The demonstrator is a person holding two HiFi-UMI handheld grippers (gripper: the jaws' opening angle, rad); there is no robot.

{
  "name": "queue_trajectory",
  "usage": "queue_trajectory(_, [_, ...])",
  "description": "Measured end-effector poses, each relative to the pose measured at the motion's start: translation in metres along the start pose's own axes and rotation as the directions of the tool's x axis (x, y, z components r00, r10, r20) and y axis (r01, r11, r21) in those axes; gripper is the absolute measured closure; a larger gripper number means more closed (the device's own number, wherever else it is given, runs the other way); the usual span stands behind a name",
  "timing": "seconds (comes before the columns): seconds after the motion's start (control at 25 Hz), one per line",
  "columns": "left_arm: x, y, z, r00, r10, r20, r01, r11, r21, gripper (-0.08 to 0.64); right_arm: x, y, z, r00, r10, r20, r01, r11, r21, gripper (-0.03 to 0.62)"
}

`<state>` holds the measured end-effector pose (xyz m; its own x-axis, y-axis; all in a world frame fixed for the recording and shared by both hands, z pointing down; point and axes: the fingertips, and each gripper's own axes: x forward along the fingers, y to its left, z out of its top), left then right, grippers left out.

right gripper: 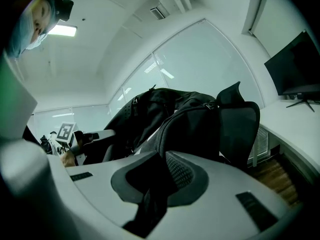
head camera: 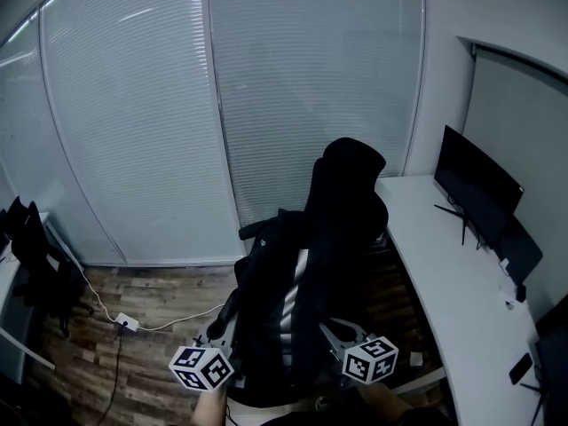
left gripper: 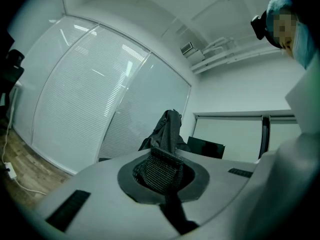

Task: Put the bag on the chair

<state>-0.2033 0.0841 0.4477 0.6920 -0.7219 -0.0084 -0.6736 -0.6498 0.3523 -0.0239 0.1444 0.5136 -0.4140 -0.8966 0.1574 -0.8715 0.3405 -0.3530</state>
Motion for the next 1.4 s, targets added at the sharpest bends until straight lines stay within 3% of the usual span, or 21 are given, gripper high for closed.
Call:
queue_trajectory(0.76, [0.103, -0.045, 0.003, 0.975, 0.183, 0.125, -0.182, 0.983, -0.021, 0.538, 0.031, -0.122, 0.085, 0.977, 0.214, 0.007, -0.213, 0.976, -0.046, 0.523])
queue_trajectory(1.08, [0.141, -0.037, 0.011, 0.972, 0.199, 0.128, -0.196, 0.98, -0.034, 0.538, 0.056, -0.149, 0.105, 0.973, 0.229, 0.022, -0.229, 0.973, -0.022, 0.523])
queue_trajectory(1.4, [0.181, 0.002, 0.025, 0.981, 0.163, 0.102, -0.157, 0.986, -0.057, 0.538, 0.098, -0.161, 0.122, 0.984, 0.178, 0.026, -0.178, 0.984, -0.008, 0.523])
